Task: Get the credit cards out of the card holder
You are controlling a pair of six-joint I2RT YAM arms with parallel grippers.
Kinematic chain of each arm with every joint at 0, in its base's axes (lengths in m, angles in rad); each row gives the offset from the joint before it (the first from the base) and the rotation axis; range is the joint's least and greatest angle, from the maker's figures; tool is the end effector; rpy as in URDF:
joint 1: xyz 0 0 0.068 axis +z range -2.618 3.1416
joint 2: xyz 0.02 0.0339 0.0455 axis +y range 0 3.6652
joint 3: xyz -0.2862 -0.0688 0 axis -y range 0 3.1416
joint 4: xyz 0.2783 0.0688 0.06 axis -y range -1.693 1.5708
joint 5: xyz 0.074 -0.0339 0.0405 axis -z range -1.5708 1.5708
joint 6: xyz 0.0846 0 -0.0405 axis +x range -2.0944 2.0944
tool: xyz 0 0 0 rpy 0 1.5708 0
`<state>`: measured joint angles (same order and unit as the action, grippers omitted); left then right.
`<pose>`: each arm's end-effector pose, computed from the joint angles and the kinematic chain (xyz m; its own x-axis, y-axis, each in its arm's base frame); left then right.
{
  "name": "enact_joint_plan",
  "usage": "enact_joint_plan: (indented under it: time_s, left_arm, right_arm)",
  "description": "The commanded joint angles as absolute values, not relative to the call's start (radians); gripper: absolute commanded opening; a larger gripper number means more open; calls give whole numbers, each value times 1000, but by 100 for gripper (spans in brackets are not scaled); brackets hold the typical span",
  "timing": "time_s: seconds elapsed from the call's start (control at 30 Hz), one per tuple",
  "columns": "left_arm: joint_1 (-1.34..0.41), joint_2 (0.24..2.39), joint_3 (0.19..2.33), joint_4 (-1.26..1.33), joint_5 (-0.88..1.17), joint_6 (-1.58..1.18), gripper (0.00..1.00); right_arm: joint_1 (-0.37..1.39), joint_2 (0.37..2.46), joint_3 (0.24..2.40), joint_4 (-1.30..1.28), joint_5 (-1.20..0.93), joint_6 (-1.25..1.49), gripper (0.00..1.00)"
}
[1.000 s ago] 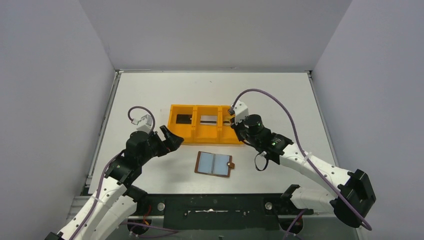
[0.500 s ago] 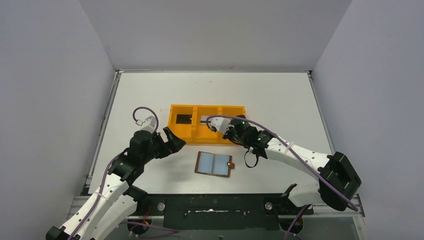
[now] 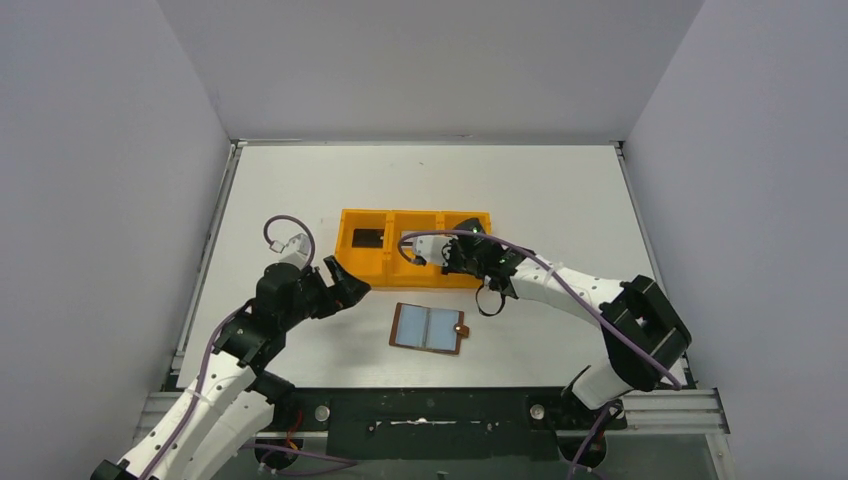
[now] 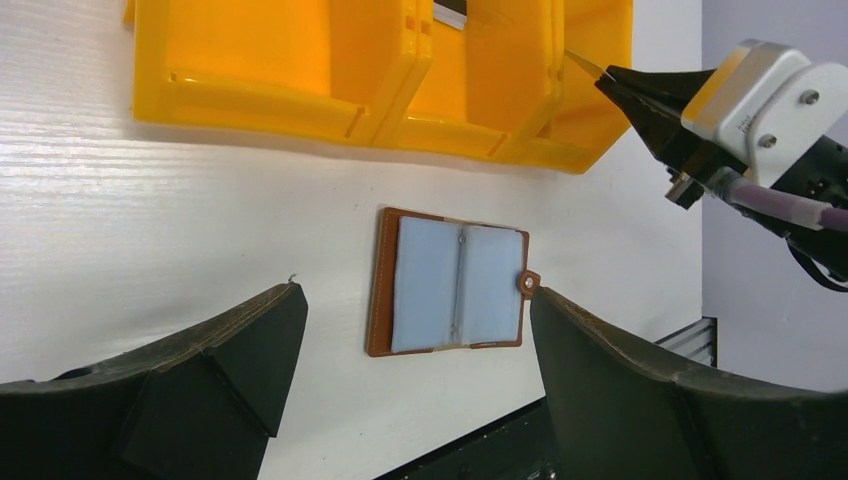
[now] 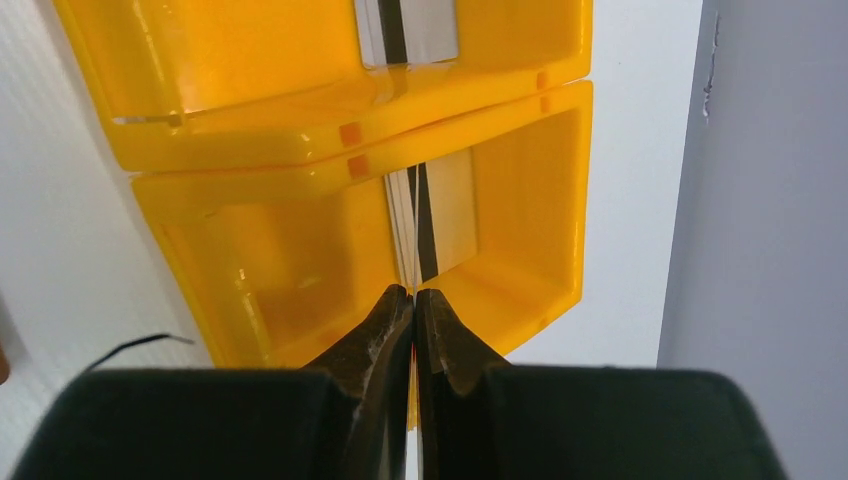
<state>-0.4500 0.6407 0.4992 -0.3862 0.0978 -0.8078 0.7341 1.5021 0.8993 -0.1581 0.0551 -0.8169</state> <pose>0.1866 -0.0993 0.2251 -0.6811 -0.4698 -0.5615 0.0239 0.7523 -0.6584 0.2841 0.2500 0.1814 0.1156 -0.8761 -0.4680 -0.8108 0.1889 -0.5540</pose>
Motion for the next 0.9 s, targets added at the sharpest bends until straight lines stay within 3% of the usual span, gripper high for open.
enact_joint_plan:
  time_s: [0.0,0.73,0.87]
  left_arm:
    - [-443,627,512,-384,100,-799,83]
    - [-439,620,514,-393,100,-798,82]
    - [-439,624,513,-391,102,-798,82]
  right_arm:
    - [701,1550,973,-109,41,-891,0]
    - [619,1772,1064,34,55,-1026,4]
    - [609,1786,1043,64,50,-1024,11]
